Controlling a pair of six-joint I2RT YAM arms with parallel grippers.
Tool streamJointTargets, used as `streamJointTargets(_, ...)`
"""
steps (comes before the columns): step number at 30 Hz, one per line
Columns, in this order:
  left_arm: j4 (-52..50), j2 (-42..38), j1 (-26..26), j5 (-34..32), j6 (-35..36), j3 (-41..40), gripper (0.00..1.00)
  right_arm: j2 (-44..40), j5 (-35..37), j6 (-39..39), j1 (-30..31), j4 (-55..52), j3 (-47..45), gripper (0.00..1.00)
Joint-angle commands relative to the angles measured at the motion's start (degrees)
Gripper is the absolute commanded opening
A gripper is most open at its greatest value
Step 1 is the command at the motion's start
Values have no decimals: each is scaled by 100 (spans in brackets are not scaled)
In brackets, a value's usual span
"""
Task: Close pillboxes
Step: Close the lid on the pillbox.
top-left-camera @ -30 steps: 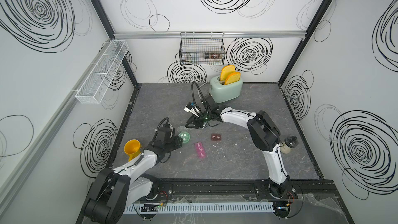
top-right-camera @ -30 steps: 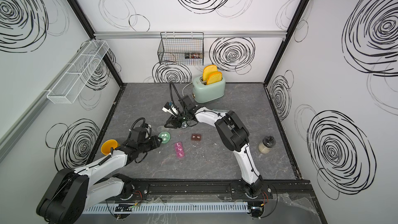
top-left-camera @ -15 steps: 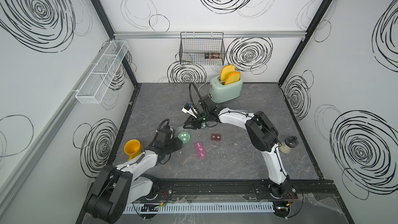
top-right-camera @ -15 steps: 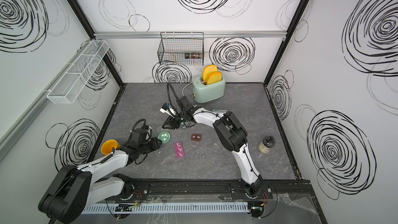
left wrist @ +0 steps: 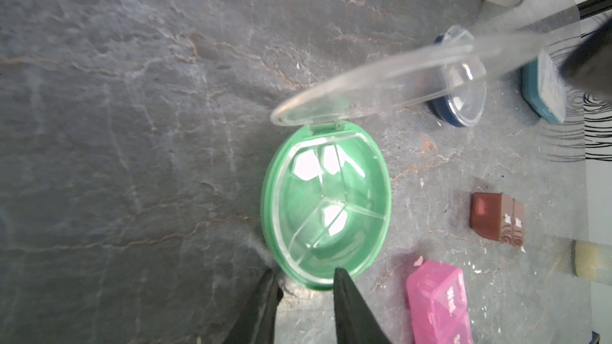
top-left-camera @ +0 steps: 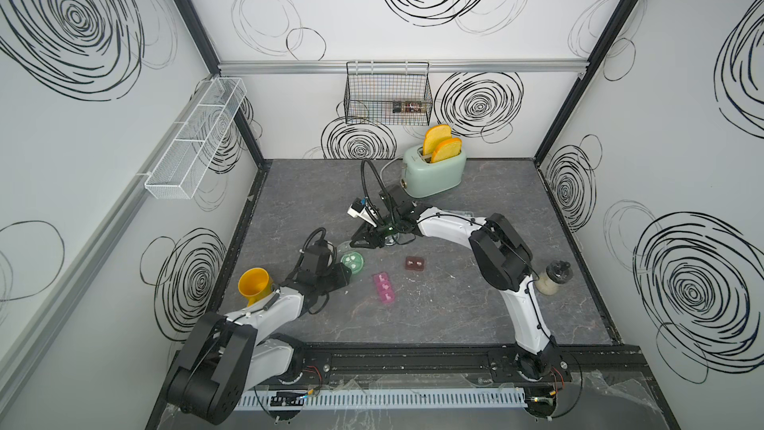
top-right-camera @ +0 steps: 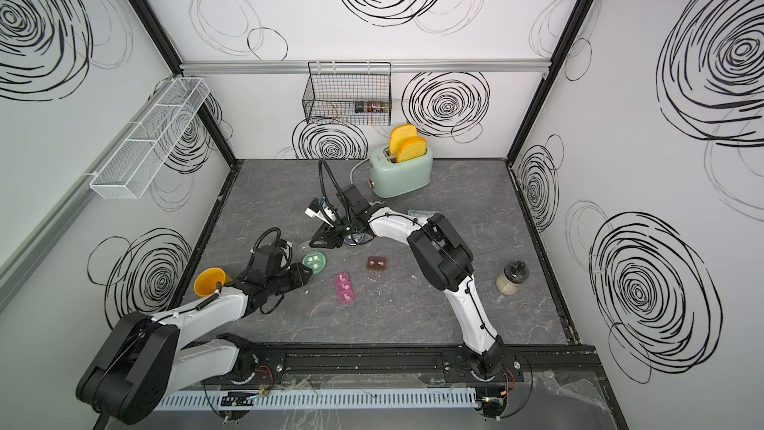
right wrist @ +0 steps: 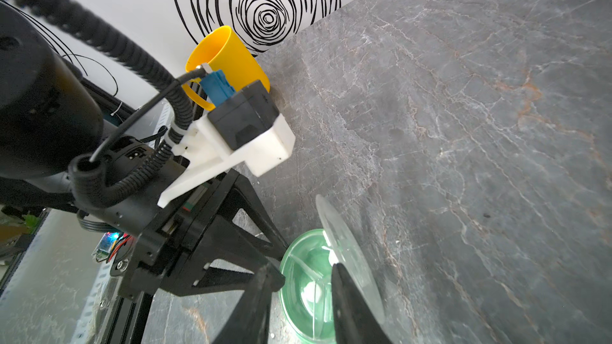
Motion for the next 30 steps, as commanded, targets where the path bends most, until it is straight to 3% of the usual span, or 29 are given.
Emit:
streamJointTargets(1, 14, 82, 58, -126, 120, 228, 33, 42, -101, -57, 14, -20, 138, 34)
streamJointTargets(13, -20, 508, 63, -254, 414, 536, 30, -528, 271, 126, -314, 795, -588, 36)
streamJointTargets(30, -5, 1042, -472, -131, 527, 911, 26, -631, 271, -73, -573, 611, -669, 37)
